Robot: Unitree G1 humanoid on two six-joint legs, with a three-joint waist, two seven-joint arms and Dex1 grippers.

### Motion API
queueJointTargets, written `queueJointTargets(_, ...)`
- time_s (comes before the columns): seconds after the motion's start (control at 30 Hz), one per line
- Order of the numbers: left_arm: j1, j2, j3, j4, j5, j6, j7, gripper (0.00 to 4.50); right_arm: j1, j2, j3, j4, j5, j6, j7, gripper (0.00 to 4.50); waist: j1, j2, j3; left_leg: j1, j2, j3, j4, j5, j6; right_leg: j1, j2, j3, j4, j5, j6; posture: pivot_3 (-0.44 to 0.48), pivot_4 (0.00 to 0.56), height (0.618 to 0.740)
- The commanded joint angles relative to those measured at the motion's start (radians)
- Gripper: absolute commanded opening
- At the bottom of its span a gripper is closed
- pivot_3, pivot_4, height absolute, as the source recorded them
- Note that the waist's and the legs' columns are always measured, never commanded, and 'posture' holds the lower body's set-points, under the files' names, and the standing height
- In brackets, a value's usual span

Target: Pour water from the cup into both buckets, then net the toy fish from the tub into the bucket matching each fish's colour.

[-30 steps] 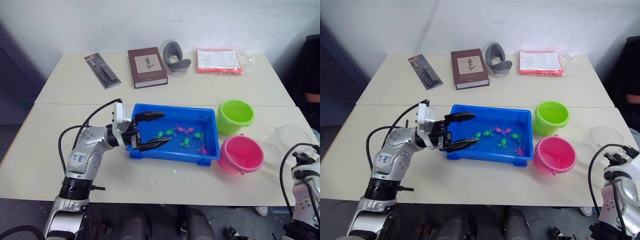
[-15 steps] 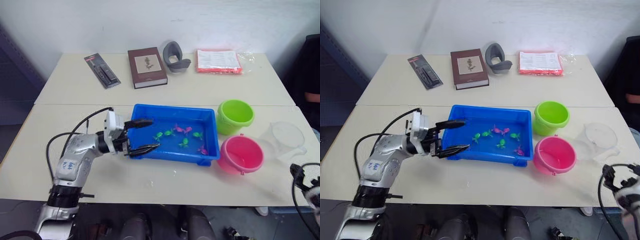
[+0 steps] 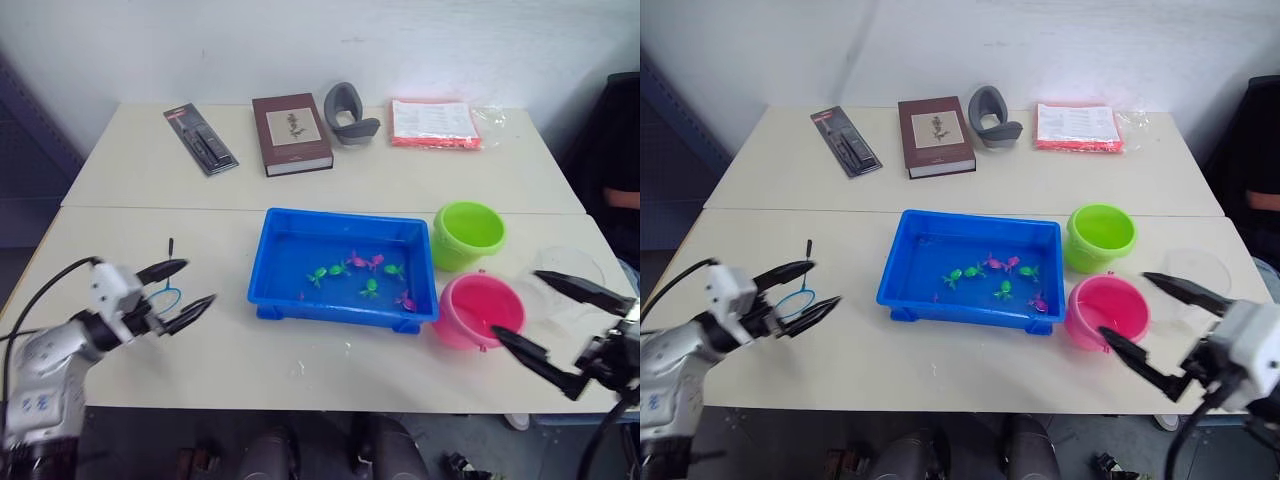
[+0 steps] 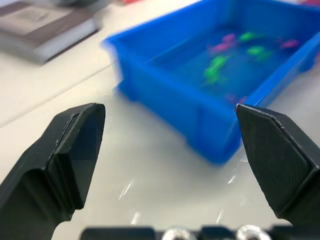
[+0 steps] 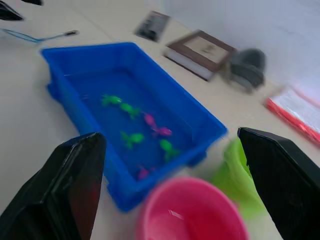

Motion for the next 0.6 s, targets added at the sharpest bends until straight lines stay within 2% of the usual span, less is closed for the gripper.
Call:
queueJointTargets(0.03, 0.121, -0.029, 0.117, 0.007, 0.021, -0.044, 0.096, 4.50, -0.056, -0.002, 0.135, 0.028, -0.033, -0.073, 0.050, 4.46, 0.000, -0.001, 0.000, 0.000, 0.000, 0.000, 0.000, 0.000, 0.000, 0.000, 0.000, 0.000, -0.001, 0.000, 0.000, 0.000, 0.150, 0.740)
queueJointTargets(0.27, 0.298, -0.077, 0.243, 0.034, 0.036, -0.057, 0.239, 4.50, -0.120, 0.023, 0.296, 0.082, -0.097, -0.146, 0.057, 4.46, 0.015, -0.002, 0.000, 0.000, 0.001, -0.001, 0.000, -0.002, 0.000, 0.000, -0.001, -0.002, -0.004, 0.000, -0.001, 0.000, 0.150, 0.740)
queueJointTargets(0.4, 0.328, -0.100, 0.242, -0.022, 0.029, -0.035, 0.275, 4.50, -0.104, 0.029, 0.335, 0.099, -0.122, -0.181, 0.056, 4.46, 0.024, -0.002, 0.000, 0.000, 0.001, -0.002, 0.000, -0.004, 0.000, 0.000, -0.002, -0.002, -0.004, -0.001, -0.002, 0.000, 0.150, 0.740)
queueJointTargets(0.5, 0.291, -0.091, 0.208, -0.077, 0.093, 0.028, 0.380, 4.50, -0.108, 0.034, 0.355, 0.105, -0.131, -0.191, 0.045, 4.46, 0.025, -0.002, -0.001, 0.000, 0.001, -0.002, 0.000, -0.004, 0.001, 0.000, -0.002, -0.002, -0.004, -0.001, -0.002, 0.000, 0.150, 0.740)
queueJointTargets(0.57, 0.215, -0.079, 0.178, -0.126, 0.119, 0.148, 0.482, 4.50, -0.110, 0.021, 0.368, 0.112, -0.152, -0.215, 0.060, 4.46, 0.028, -0.003, -0.001, 0.000, 0.001, -0.002, 0.000, -0.004, 0.001, 0.000, -0.002, -0.002, -0.004, -0.001, -0.002, 0.000, 0.150, 0.740)
queueJointTargets(0.6, 0.172, -0.064, 0.154, -0.148, 0.111, 0.204, 0.493, 4.50, -0.111, 0.012, 0.374, 0.118, -0.165, -0.230, 0.072, 4.46, 0.029, -0.003, -0.001, 0.000, 0.001, -0.002, 0.000, -0.004, 0.001, 0.000, -0.002, -0.002, -0.003, -0.001, -0.002, 0.000, 0.150, 0.740)
